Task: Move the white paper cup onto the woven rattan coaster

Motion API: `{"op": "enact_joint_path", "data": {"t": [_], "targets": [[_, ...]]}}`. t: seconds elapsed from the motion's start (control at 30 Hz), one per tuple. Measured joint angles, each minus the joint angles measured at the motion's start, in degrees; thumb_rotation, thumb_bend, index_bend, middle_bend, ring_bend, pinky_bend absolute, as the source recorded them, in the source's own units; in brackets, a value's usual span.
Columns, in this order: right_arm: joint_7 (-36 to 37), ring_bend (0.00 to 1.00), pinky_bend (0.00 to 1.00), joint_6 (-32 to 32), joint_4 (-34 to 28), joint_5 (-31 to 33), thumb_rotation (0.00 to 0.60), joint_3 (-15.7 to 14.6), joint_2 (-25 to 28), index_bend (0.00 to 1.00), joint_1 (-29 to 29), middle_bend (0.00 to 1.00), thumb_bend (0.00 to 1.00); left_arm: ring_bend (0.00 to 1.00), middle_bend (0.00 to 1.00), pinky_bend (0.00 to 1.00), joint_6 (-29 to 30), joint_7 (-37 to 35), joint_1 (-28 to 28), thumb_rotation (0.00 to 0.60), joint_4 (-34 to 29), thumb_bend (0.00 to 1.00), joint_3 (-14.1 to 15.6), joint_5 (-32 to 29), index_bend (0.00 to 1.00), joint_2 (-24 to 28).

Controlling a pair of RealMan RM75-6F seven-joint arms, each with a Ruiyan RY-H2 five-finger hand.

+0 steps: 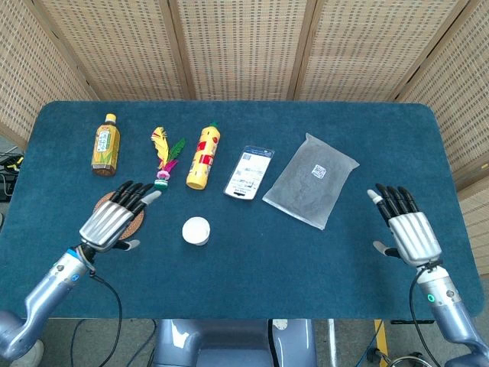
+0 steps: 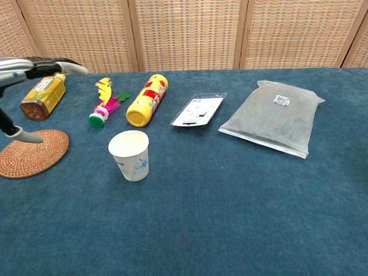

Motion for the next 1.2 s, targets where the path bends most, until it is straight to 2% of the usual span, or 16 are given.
{"op": "enact_joint_path", "data": {"t": [0.27, 0.43, 0.57, 0.63, 0.7, 0.8, 0.87, 1.07, 1.2], "targets": [[-0.62, 0.0, 0.0, 2.28, -2.81, 1.66, 0.6, 1.17, 0.14, 0.01, -5.21, 0.0, 0.0, 0.0, 0.0, 0.0, -10.51, 5.62, -7.6, 0.6, -1.12, 0.0, -1.26, -1.21, 0.0, -3.43], [-0.44, 0.0, 0.0, 2.59, -3.78, 1.58, 0.6, 2.81, 1.76, 0.01, -6.59, 0.0, 0.0, 0.0, 0.0, 0.0, -17.13, 12.07, -11.92, 0.6, -2.07, 0.0, -2.24, -7.91, 0.0, -5.74], [0.95, 0.0, 0.0, 1.96, -3.89, 1.15, 0.6, 4.26, 2.32, 0.02, -7.55, 0.0, 0.0, 0.0, 0.0, 0.0, -19.44, 16.7, -14.46, 0.6, -1.38, 0.0, -2.64, -13.74, 0.0, -8.29], [1.41, 0.0, 0.0, 1.6, -3.82, 0.95, 0.6, 4.81, 2.42, 0.02, -7.83, 0.0, 0.0, 0.01, 0.0, 0.04, -19.83, 19.06, -15.49, 0.6, -0.72, 0.0, -2.68, -16.51, 0.0, -9.79], [1.94, 0.0, 0.0, 1.37, -3.68, 0.54, 0.6, 5.43, 2.48, 0.03, -8.13, 0.0, 0.0, 0.05, 0.0, 0.13, -19.67, 20.71, -16.22, 0.6, -0.08, 0.0, -2.79, -18.66, 0.0, -11.28], [2.24, 0.0, 0.0, 1.23, -3.42, 0.08, 0.6, 6.24, 2.53, 0.03, -8.69, 0.0, 0.0, 0.17, 0.11, 0.25, -19.2, 22.52, -17.19, 0.6, 0.86, 0.0, -2.87, -21.52, 0.03, -12.95], [2.4, 0.0, 0.0, 1.1, -3.29, -0.02, 0.6, 6.77, 2.55, 0.03, -9.05, 0.0, 0.0, 0.26, 0.22, 0.3, -19.01, 24.5, -17.91, 0.6, 1.37, 0.0, -2.71, -23.73, 0.13, -13.57], [3.64, 0.0, 0.0, 0.22, -3.27, -0.42, 0.6, 7.71, 2.72, 0.03, -9.66, 0.0, 0.0, 0.42, 0.41, 0.38, -18.26, 30.21, -20.19, 0.6, 1.94, 0.02, -1.74, -31.81, 0.36, -14.76], [4.21, 0.0, 0.0, -0.14, -3.36, -1.0, 0.6, 8.36, 2.89, 0.03, -10.08, 0.0, 0.0, 0.47, 0.46, 0.4, -16.52, 31.0, -21.03, 0.6, 2.23, 0.05, -1.23, -33.44, 0.42, -15.73]]}}
